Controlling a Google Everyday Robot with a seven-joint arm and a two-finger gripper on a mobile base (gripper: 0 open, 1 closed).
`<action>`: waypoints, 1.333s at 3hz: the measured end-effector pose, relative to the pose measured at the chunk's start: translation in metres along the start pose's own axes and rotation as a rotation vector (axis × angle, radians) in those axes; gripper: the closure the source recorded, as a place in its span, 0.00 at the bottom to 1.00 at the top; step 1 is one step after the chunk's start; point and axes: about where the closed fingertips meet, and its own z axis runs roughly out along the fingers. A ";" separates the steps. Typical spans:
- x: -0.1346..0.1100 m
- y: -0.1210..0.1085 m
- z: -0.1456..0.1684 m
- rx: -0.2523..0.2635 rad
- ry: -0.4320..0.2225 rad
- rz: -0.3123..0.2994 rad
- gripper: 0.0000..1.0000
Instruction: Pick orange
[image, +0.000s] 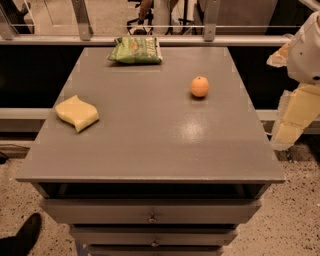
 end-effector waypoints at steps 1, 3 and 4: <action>0.000 -0.002 0.001 0.001 -0.009 -0.001 0.00; -0.005 -0.077 0.042 0.052 -0.250 0.019 0.00; -0.011 -0.125 0.074 0.062 -0.376 0.077 0.00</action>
Offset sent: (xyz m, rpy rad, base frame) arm 0.0445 -0.0094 -0.0212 0.1411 -0.0438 0.0603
